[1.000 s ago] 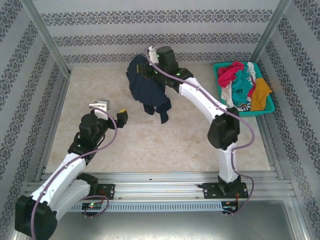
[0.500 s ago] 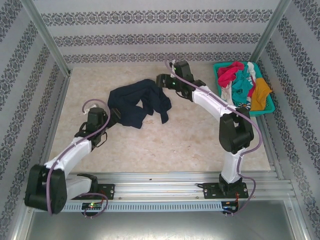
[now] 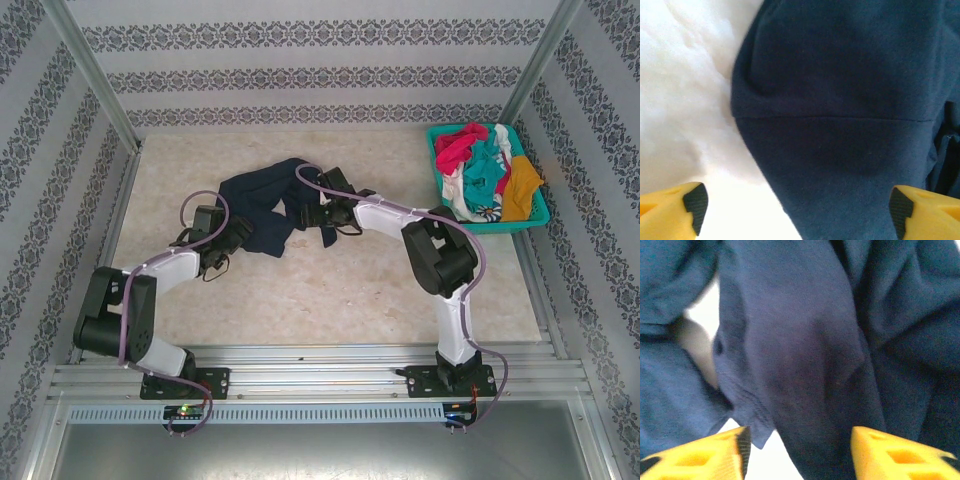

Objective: Fold and stack the t-shirts

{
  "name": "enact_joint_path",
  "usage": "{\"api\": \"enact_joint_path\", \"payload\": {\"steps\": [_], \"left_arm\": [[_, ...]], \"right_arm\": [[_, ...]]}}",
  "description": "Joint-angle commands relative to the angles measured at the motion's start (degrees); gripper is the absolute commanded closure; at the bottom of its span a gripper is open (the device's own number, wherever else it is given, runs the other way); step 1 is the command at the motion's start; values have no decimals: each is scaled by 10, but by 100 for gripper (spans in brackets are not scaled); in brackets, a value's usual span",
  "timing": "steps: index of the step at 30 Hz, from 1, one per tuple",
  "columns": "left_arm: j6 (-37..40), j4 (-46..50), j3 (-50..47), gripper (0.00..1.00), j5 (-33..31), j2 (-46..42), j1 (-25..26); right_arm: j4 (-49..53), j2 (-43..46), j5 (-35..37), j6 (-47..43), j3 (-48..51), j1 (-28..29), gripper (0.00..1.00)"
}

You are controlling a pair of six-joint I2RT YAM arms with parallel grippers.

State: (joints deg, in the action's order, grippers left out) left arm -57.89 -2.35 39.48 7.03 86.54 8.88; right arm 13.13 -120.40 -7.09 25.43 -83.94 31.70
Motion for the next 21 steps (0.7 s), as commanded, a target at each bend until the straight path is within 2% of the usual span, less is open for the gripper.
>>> {"api": "enact_joint_path", "payload": {"steps": [1,3,6,7,11,13,21], "left_arm": [[-53,-51,10,14,50,27,-5],[-57,-65,10,23,56,37,-5],[-53,-66,13,43,47,40,-5],[-49,-66,14,51,41,40,-5],[-22,-59,21,87,29,37,-8],[-2,-48,27,100,24,31,-9],[50,22,45,100,-1,-37,-32]], "right_arm": [[14,-10,5,0,-19,-7,58],[16,-8,5,1,-17,-11,72],[11,6,9,4,-3,-20,97],[8,14,12,4,2,-24,100],[1,49,27,0,19,-39,100],[-5,70,38,-2,29,-48,100],[-17,158,71,-8,76,-93,100]]}}
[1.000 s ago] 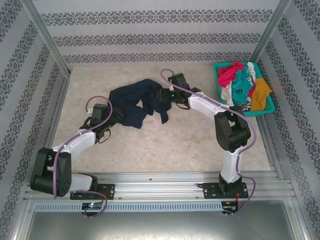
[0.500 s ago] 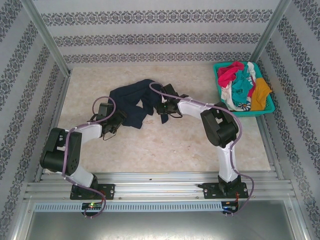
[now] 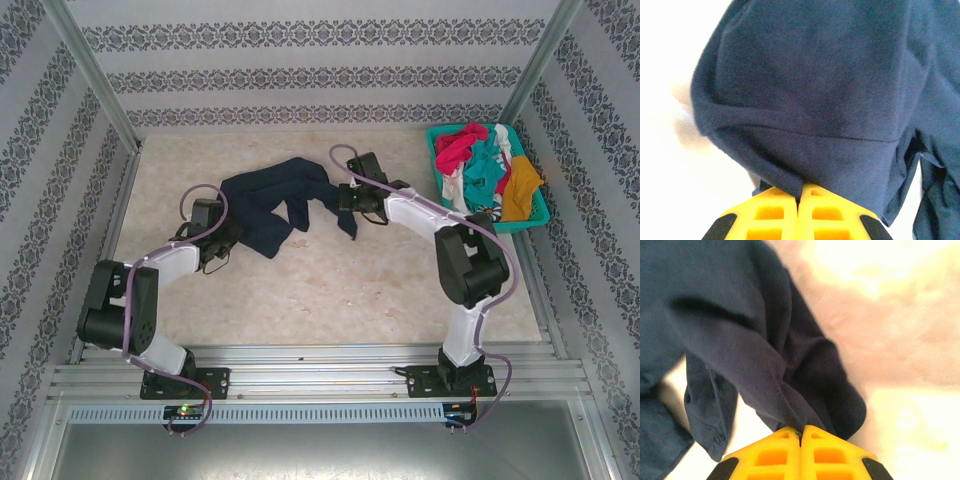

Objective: Fold and stack the t-shirts

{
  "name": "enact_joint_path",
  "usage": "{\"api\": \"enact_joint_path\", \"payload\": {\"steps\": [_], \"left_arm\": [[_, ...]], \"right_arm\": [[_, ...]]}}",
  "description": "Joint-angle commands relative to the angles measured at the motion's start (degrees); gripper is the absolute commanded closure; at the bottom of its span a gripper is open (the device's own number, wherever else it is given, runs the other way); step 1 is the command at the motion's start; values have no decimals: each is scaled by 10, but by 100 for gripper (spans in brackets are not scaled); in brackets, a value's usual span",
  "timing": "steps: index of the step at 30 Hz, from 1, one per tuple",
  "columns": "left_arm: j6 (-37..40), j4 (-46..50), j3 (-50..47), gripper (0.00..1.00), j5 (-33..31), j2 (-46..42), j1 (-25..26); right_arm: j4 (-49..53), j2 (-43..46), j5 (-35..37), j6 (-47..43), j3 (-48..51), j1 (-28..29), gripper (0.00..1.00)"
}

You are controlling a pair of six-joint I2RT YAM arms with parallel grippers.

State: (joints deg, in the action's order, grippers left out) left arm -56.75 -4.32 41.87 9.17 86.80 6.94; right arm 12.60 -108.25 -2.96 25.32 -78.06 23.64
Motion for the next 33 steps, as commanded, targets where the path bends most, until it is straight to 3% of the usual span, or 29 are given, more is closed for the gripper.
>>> {"api": "enact_joint_path", "payload": {"steps": [1,12,22,27,33], "left_arm": [[48,58,25,100,-30,-53,-15],[141,210,128,100,-85,-200,-62],[184,309,268,100,-74,-253,-62],[217,309,338,100,-87,-221,-62],[235,277,391,100,-107,-120,-64]], "right_arm": [[-15,49,34,-7,26,-19,100],[-64,263,96,-35,78,-100,100],[-105,450,146,-116,102,-51,100],[-132,440,154,-164,66,-43,100],[-129,317,117,-180,-17,-65,100]]}}
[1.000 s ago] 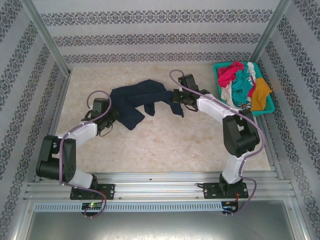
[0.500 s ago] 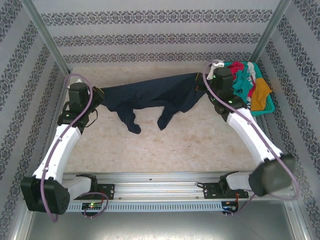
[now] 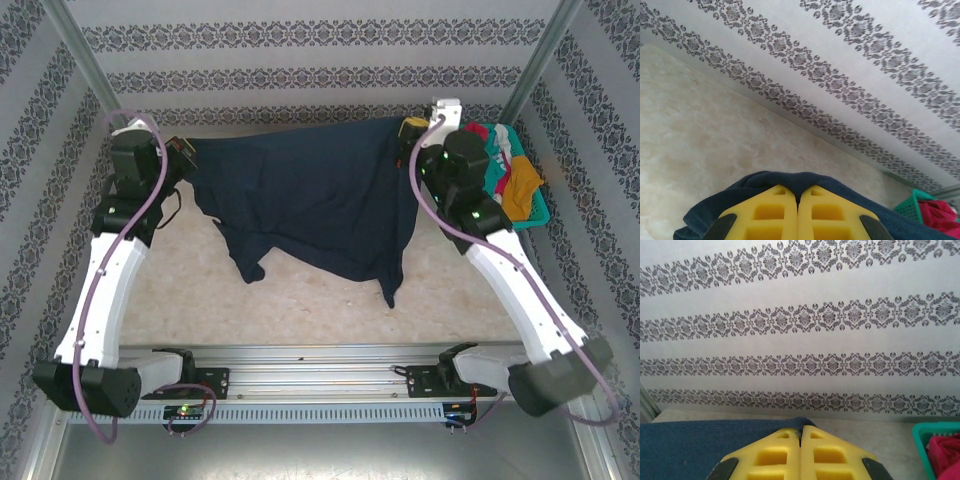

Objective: Fold and stack the t-shirts

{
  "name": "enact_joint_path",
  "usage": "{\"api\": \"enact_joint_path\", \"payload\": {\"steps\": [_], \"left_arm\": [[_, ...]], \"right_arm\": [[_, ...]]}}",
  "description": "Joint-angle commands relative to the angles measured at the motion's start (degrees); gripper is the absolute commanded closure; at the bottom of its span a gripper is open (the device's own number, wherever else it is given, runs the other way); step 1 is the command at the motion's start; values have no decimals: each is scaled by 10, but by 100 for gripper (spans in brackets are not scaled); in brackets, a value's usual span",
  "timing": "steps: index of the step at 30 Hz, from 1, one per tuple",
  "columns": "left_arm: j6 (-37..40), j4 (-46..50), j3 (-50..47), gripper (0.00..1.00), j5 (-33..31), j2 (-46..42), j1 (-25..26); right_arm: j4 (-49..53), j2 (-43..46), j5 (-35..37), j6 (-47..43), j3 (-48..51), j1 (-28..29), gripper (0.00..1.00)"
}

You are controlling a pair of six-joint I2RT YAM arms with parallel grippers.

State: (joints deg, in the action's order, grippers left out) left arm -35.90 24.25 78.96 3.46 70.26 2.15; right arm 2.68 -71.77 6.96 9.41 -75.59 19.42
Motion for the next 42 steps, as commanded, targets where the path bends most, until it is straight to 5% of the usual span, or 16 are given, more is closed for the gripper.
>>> {"api": "enact_joint_path", "payload": {"steps": [1,12,17,20,24,32,40,42], "left_arm": [[26,-16,34,100,-49,70,-17],[49,-14,348,100,-25,296,-45],[83,32,502,100,-27,322,-49],[96,59,544,100,-29,309,-50],[93,45,446,100,-27,236,-50],[5,-36,14,100,0,27,-50],[-58,45,-250,100,45,-24,-49],[-66,44,-293,100,51,-17,-49]], "right_arm": [[-30,-79,3,-19,-64,-30,100],[15,-381,-86,-32,-497,-50,100],[75,-445,-97,-41,-708,-53,100],[83,-436,-98,-47,-747,-57,100],[85,-366,-114,-61,-644,-58,100],[26,-137,-192,-54,-104,-47,100],[29,-131,-267,52,177,-8,100],[7,-156,-265,82,210,6,76]]}}
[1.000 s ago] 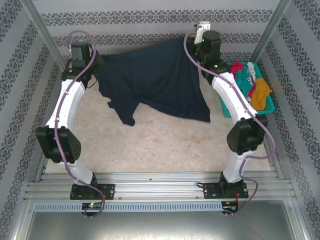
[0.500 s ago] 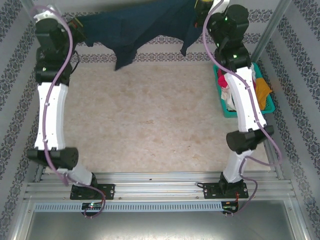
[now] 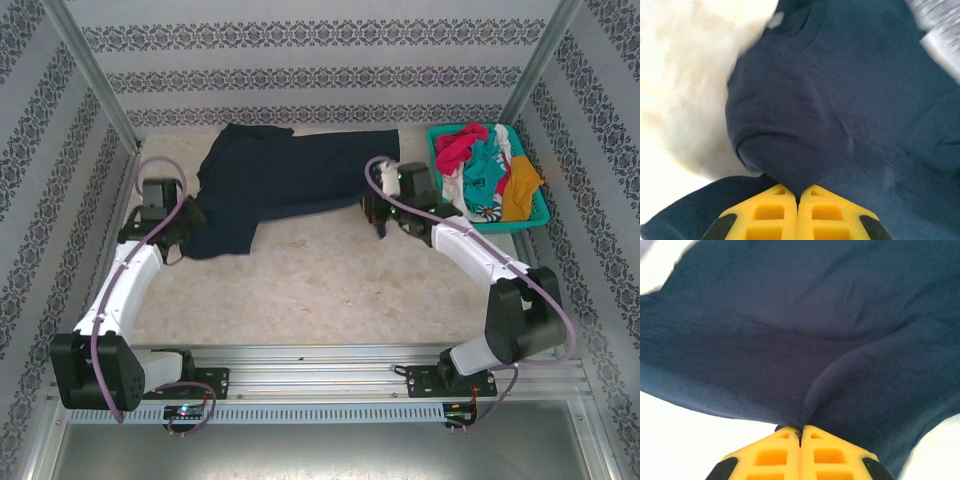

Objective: Fold and stack the t-shirts

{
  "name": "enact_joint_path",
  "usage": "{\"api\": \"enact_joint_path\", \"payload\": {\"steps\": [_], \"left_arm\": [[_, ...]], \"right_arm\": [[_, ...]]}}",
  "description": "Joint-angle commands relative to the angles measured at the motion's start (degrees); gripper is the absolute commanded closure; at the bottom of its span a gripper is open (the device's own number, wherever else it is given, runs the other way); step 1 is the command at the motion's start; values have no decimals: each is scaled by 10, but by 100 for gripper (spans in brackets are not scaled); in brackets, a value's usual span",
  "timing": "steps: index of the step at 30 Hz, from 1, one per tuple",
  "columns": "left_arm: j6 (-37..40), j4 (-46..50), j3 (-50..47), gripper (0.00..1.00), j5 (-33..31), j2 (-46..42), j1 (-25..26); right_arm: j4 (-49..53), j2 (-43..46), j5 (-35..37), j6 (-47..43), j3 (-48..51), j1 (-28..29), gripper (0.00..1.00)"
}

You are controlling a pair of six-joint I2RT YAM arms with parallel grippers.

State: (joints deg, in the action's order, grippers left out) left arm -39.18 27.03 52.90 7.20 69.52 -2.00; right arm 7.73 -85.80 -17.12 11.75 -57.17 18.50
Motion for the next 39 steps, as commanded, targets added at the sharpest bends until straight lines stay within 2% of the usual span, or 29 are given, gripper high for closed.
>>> {"api": "enact_joint_path", "payload": {"steps": [1,2,3,5,7,10,13,20,25,31,35,39], "left_arm": [[-34,18,-49,100,13,-7,-7],[-35,24,-62,92,5,-7,-8],[-38,35,-72,78,-7,-9,-7],[-39,56,-85,44,-22,-24,-9],[-37,70,-91,21,-40,-47,-7],[-27,93,-75,1,-73,-69,-6],[-21,72,-53,0,-68,-54,2],[-92,-109,-51,3,34,83,9],[-108,-158,-67,3,42,144,11],[-138,-150,-133,0,41,152,10],[-155,-138,-172,0,69,143,13],[-157,-100,-191,0,67,116,20]], "right_arm": [[-50,-23,-18,74,37,18,58],[-60,-22,-15,86,50,18,45],[-66,-15,-9,95,59,16,36],[-66,9,19,102,74,10,23],[-41,35,51,98,74,3,17],[-4,58,97,102,67,-1,15],[6,52,117,138,61,1,15],[9,-70,92,219,0,29,18],[13,-149,79,254,-17,35,20],[27,-170,86,275,16,33,21],[34,-156,89,287,59,27,22],[46,-138,94,299,93,16,22]]}}
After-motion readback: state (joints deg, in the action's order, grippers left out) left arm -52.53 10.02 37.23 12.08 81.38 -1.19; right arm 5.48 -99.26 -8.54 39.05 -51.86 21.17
